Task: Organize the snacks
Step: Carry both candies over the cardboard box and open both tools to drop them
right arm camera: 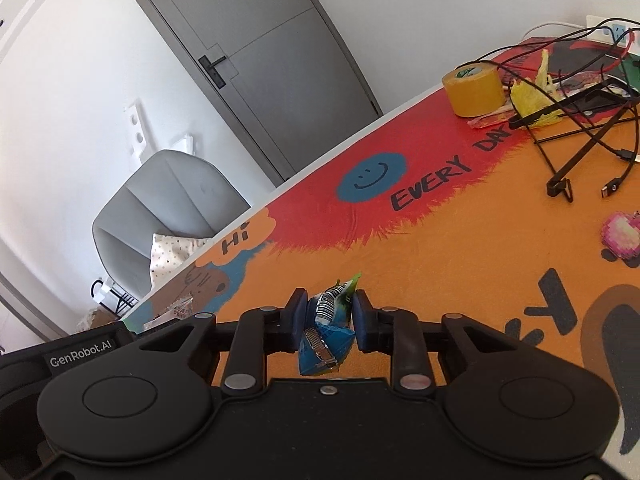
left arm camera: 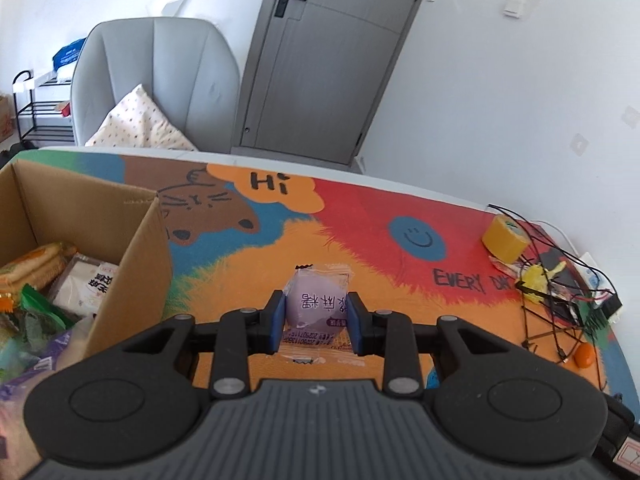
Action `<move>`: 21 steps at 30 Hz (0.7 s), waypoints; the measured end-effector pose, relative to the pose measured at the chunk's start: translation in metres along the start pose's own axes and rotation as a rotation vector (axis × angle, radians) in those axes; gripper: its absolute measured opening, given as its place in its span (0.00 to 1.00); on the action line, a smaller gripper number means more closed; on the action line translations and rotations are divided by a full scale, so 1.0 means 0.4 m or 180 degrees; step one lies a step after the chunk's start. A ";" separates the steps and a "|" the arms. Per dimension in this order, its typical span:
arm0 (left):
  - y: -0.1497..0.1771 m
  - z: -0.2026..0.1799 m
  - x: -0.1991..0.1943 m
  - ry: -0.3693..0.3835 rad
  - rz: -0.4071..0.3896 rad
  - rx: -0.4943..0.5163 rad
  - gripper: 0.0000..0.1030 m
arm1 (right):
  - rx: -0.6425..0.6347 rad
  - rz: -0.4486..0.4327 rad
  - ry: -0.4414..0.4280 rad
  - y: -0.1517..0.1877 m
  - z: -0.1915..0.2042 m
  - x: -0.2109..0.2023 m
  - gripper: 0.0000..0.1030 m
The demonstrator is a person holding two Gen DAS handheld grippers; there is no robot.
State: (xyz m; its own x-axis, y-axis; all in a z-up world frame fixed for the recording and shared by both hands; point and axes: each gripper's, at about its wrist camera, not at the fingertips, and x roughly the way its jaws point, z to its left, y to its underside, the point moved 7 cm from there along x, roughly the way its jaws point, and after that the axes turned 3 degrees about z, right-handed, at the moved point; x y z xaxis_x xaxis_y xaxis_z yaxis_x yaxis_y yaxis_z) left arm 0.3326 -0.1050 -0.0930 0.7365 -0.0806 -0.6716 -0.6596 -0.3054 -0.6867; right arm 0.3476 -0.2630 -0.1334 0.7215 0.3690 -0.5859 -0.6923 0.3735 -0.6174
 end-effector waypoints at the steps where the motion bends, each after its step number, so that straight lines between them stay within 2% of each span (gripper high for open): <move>1: 0.000 0.000 -0.007 0.0005 -0.0005 0.0034 0.30 | 0.0006 -0.0046 -0.0008 0.004 0.002 -0.013 0.25; 12: -0.019 0.004 -0.118 0.0177 -0.0178 0.0215 0.30 | 0.0090 -0.0399 -0.0032 0.019 0.017 -0.134 0.25; 21: -0.040 0.052 -0.204 0.0154 -0.0327 0.0247 0.30 | -0.0002 -0.0553 -0.0145 0.027 0.087 -0.189 0.25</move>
State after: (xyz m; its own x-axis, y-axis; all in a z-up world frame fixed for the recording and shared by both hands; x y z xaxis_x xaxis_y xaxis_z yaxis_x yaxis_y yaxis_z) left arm 0.2800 -0.0739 -0.0329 0.8058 -0.0989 -0.5838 -0.5887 -0.2404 -0.7718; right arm 0.2852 -0.2572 -0.0773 0.8291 0.3372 -0.4460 -0.5574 0.4345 -0.7075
